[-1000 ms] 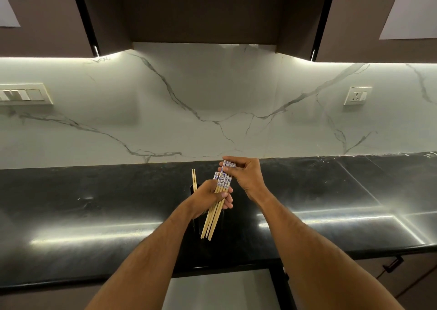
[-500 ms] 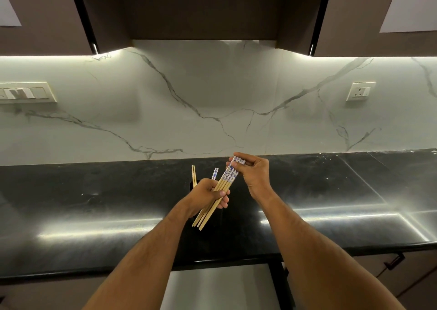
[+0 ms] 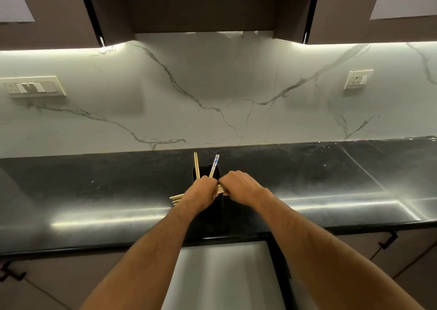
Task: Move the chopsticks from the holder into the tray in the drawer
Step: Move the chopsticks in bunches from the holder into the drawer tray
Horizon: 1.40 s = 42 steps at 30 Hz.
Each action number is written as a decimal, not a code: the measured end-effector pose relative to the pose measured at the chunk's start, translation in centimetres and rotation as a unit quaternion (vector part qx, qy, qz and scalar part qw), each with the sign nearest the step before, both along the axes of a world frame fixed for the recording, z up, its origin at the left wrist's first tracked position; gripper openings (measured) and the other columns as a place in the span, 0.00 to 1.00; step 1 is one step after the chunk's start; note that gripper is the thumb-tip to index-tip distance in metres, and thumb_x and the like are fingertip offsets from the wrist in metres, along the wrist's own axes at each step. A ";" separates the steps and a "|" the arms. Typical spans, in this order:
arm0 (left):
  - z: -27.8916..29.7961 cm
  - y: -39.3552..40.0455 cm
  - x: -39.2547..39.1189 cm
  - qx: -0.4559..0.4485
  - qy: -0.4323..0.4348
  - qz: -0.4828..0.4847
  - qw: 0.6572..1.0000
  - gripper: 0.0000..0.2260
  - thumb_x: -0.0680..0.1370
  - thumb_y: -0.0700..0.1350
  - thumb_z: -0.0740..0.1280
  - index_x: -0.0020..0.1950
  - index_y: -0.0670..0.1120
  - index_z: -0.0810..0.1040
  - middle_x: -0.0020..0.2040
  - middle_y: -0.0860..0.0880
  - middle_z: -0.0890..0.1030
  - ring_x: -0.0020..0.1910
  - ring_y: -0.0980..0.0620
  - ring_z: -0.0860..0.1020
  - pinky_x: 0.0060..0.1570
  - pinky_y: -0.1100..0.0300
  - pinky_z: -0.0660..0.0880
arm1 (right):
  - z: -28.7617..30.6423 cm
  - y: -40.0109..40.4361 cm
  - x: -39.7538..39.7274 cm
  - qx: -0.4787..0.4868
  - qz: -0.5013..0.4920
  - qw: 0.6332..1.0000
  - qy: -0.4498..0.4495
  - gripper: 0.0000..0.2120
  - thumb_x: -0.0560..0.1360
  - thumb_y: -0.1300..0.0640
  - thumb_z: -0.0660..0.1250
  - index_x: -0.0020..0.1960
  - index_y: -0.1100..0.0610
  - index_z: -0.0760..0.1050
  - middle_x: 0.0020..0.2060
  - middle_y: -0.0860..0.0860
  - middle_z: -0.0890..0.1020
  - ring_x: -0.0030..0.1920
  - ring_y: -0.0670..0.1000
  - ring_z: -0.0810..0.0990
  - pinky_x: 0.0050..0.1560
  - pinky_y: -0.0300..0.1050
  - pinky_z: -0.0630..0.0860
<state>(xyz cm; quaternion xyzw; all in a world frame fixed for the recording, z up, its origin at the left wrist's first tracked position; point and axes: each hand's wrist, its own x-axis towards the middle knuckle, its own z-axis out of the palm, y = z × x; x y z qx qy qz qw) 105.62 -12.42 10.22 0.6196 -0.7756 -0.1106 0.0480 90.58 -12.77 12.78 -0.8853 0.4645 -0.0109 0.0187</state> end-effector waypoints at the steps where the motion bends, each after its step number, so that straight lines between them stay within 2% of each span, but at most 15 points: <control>1: -0.2 0.8 0.1 -0.004 -0.009 -0.010 1.000 0.06 0.79 0.39 0.67 0.54 0.44 0.80 0.49 0.45 0.82 0.49 0.46 0.81 0.51 0.54 0.78 | -0.4 0.7 0.2 -0.009 -0.005 1.000 0.007 0.02 0.77 0.62 0.68 0.49 0.56 0.77 0.45 0.54 0.82 0.44 0.52 0.82 0.52 0.51 0.80; 4: -1.3 3.4 0.9 -0.004 -0.023 -0.029 0.999 0.07 0.79 0.38 0.67 0.56 0.44 0.80 0.52 0.44 0.82 0.51 0.45 0.82 0.55 0.51 0.79 | -1.9 3.2 1.1 -0.017 -0.014 1.000 0.007 0.02 0.77 0.62 0.68 0.49 0.56 0.78 0.45 0.54 0.82 0.44 0.53 0.82 0.50 0.50 0.80; 10: -4.8 10.1 3.5 0.011 -0.052 -0.031 0.998 0.11 0.78 0.38 0.69 0.60 0.46 0.79 0.54 0.44 0.82 0.51 0.44 0.81 0.54 0.51 0.79 | -5.1 9.0 3.8 0.044 -0.024 0.998 0.028 0.03 0.76 0.60 0.70 0.50 0.56 0.80 0.42 0.53 0.82 0.41 0.51 0.80 0.51 0.50 0.80; 15: -7.7 15.7 4.8 0.006 -0.053 -0.045 0.998 0.12 0.78 0.35 0.67 0.60 0.46 0.79 0.53 0.43 0.82 0.50 0.44 0.81 0.55 0.49 0.79 | -8.0 14.5 5.3 0.052 -0.037 0.997 0.041 0.03 0.77 0.61 0.69 0.50 0.57 0.81 0.41 0.54 0.81 0.39 0.51 0.77 0.50 0.48 0.79; 19: -9.9 19.6 5.4 0.027 -0.111 -0.054 0.992 0.07 0.80 0.38 0.67 0.57 0.44 0.79 0.52 0.43 0.81 0.49 0.44 0.81 0.49 0.53 0.76 | -11.2 18.4 3.8 0.068 -0.048 0.995 0.054 0.05 0.78 0.63 0.67 0.50 0.58 0.81 0.42 0.55 0.82 0.42 0.54 0.81 0.48 0.48 0.80; 21: -11.7 21.6 5.7 0.030 -0.135 -0.065 0.988 0.07 0.80 0.38 0.66 0.57 0.43 0.79 0.52 0.42 0.81 0.49 0.43 0.80 0.44 0.54 0.73 | -13.5 20.2 2.9 0.075 -0.045 0.994 0.059 0.06 0.78 0.63 0.65 0.49 0.59 0.81 0.43 0.56 0.82 0.41 0.55 0.80 0.45 0.46 0.77; 23: -14.1 23.6 5.9 0.037 -0.154 -0.082 0.984 0.08 0.79 0.35 0.66 0.56 0.42 0.79 0.51 0.42 0.81 0.48 0.42 0.81 0.42 0.54 0.71 | -16.0 21.9 2.3 0.088 -0.031 0.993 0.073 0.07 0.77 0.65 0.64 0.48 0.60 0.80 0.44 0.58 0.82 0.43 0.57 0.80 0.43 0.46 0.73; 25: -16.6 25.3 5.7 0.048 -0.164 -0.102 0.980 0.09 0.77 0.32 0.66 0.54 0.42 0.80 0.49 0.43 0.81 0.47 0.41 0.81 0.42 0.53 0.73 | -18.6 23.6 1.9 0.103 -0.018 0.991 0.089 0.08 0.76 0.68 0.63 0.47 0.61 0.80 0.44 0.58 0.82 0.43 0.58 0.81 0.43 0.48 0.74; 28: -20.0 27.6 5.3 0.075 -0.160 -0.124 0.976 0.07 0.76 0.31 0.66 0.49 0.41 0.80 0.45 0.43 0.82 0.42 0.44 0.82 0.40 0.54 0.76 | -22.2 25.8 1.1 0.132 -0.011 0.987 0.094 0.09 0.74 0.71 0.63 0.45 0.61 0.80 0.42 0.58 0.82 0.40 0.58 0.79 0.40 0.48 0.74; 30: -22.0 28.9 5.1 0.082 -0.151 -0.126 0.977 0.07 0.78 0.33 0.65 0.51 0.41 0.82 0.44 0.43 0.82 0.41 0.44 0.82 0.43 0.53 0.79 | -24.3 27.1 0.5 0.143 -0.007 0.985 0.100 0.09 0.73 0.71 0.63 0.45 0.61 0.80 0.42 0.59 0.82 0.41 0.60 0.81 0.39 0.48 0.73; 33: -24.6 30.4 4.8 0.086 -0.137 -0.125 0.979 0.08 0.78 0.34 0.66 0.53 0.42 0.82 0.46 0.44 0.83 0.43 0.44 0.82 0.45 0.53 0.81 | -26.7 28.6 -0.2 0.148 -0.012 0.984 0.094 0.09 0.75 0.69 0.64 0.49 0.60 0.81 0.44 0.58 0.83 0.43 0.59 0.82 0.41 0.48 0.77; 36: -26.9 31.3 4.7 0.075 -0.123 -0.109 0.984 0.10 0.79 0.35 0.65 0.59 0.43 0.80 0.51 0.44 0.83 0.47 0.45 0.82 0.49 0.54 0.80 | -28.5 29.1 -0.5 0.142 -0.013 0.987 0.081 0.09 0.76 0.66 0.64 0.52 0.59 0.81 0.45 0.57 0.83 0.44 0.59 0.82 0.42 0.48 0.75; 42: -30.0 31.4 4.7 0.071 -0.094 -0.065 0.991 0.12 0.80 0.35 0.65 0.63 0.42 0.78 0.55 0.44 0.82 0.51 0.47 0.81 0.53 0.56 0.80 | -31.0 29.0 0.0 0.135 -0.014 0.989 0.053 0.07 0.77 0.64 0.64 0.52 0.60 0.80 0.44 0.57 0.84 0.42 0.58 0.82 0.42 0.48 0.75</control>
